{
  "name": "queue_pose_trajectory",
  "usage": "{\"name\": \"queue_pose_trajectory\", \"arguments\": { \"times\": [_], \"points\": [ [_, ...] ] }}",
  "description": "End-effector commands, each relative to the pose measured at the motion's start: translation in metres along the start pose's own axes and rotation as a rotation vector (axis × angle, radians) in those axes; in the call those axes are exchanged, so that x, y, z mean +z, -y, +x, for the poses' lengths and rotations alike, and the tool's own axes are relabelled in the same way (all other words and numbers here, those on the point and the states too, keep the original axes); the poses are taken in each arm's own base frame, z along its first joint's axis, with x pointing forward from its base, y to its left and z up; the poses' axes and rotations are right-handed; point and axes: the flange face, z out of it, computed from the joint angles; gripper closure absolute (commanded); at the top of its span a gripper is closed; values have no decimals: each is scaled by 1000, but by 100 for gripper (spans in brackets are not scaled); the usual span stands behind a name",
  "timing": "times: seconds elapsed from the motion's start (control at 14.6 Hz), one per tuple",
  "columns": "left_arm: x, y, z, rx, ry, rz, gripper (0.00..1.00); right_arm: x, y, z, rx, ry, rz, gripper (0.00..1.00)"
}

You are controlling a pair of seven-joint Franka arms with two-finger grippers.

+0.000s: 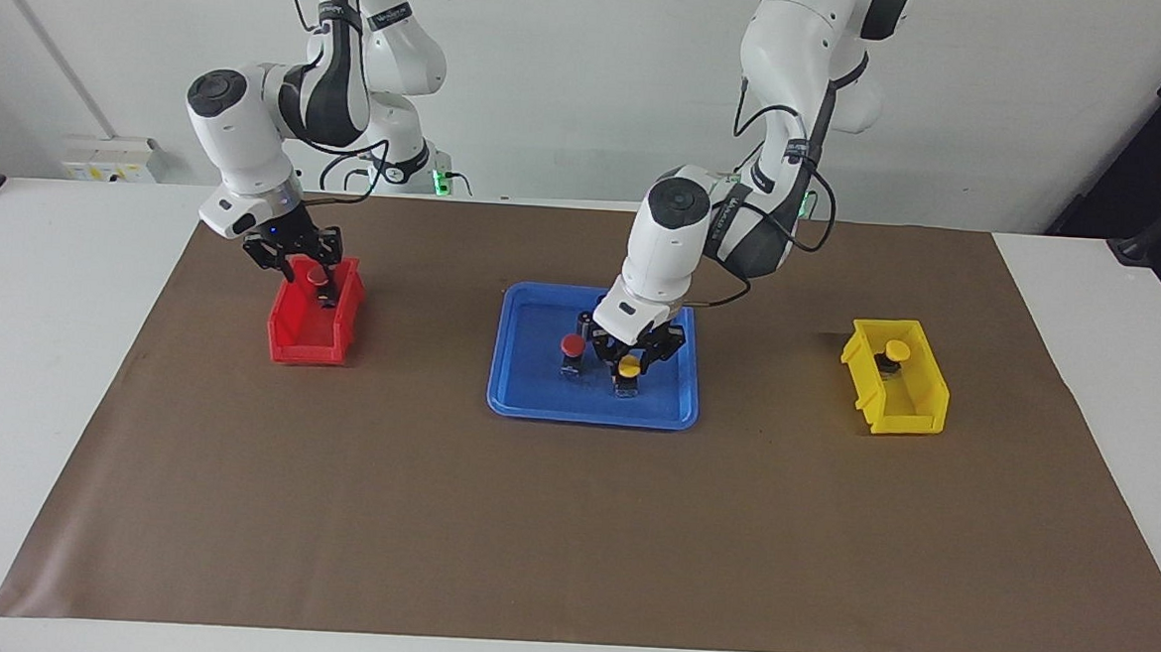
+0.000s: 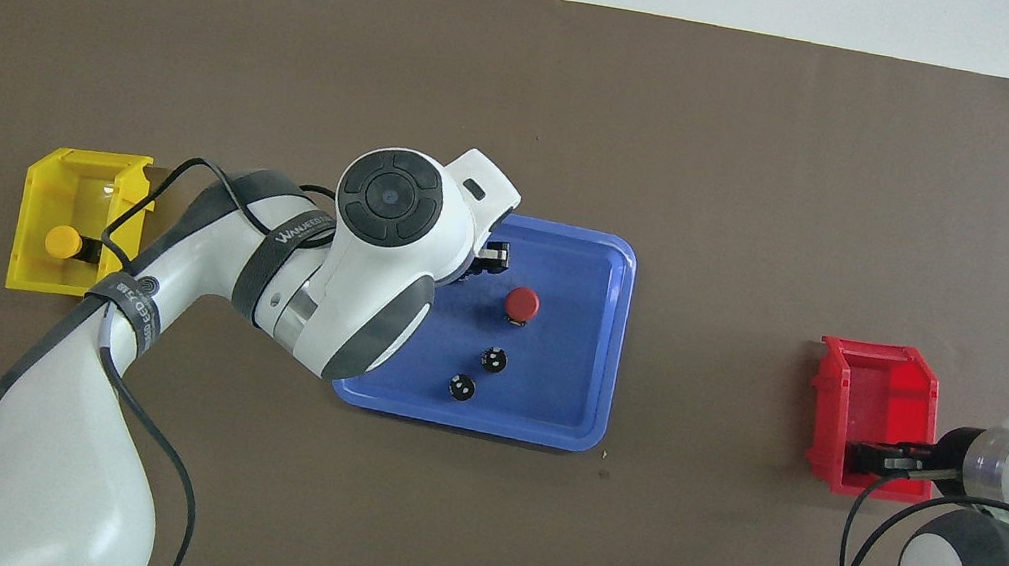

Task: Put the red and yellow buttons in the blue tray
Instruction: 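Return the left gripper to the yellow holder while the right gripper lifts red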

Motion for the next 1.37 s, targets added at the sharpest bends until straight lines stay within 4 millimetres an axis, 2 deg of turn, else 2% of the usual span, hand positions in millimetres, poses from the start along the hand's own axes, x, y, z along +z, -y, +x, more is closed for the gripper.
{"name": "queue_pose_trajectory", "arguments": {
  "times": [0.0, 0.07, 0.27, 0.41, 0.55, 0.62, 0.68, 0.82, 0.89, 1.03, 1.16, 1.3],
  "points": [
    [-8, 1, -2, -11, -1, -18, 11, 7, 1, -5, -12, -5, 5, 35],
    [-19, 4, 0, -16, -7, -23, 7, 11, 1, -8, -12, -1, 6, 35],
    [-76, 22, 12, -41, 0, -17, 0, 15, 2, -11, -14, 8, 9, 37],
    [-108, 57, 23, -60, 14, -7, 0, 16, 2, -12, -20, 11, 9, 39],
    [-126, 89, 30, 49, 43, 8, 0, 17, 3, -12, -30, 13, 10, 44],
    [-140, 111, 35, 68, 43, 7, 0, 17, 1, -13, -27, 12, 10, 47],
    [-156, 143, 42, 84, 41, 7, 0, 17, 1, -13, -26, 12, 10, 53],
    [-188, 206, 53, 159, 31, 0, 0, 18, 1, -14, -23, 20, 12, 74],
    [-202, 235, 57, 161, 21, -1, 0, 16, -1, -13, -20, 21, 13, 78],
    [-222, 286, 62, 183, 24, 0, 0, 8, -2, -5, -23, 30, 15, 78],
    [-235, 338, 61, 240, 40, -1, 0, -23, 2, 17, -32, 38, 16, 79],
    [-241, 368, 62, 246, 31, -3, 0, -68, 21, 49, -46, 50, 16, 79]
  ]
}}
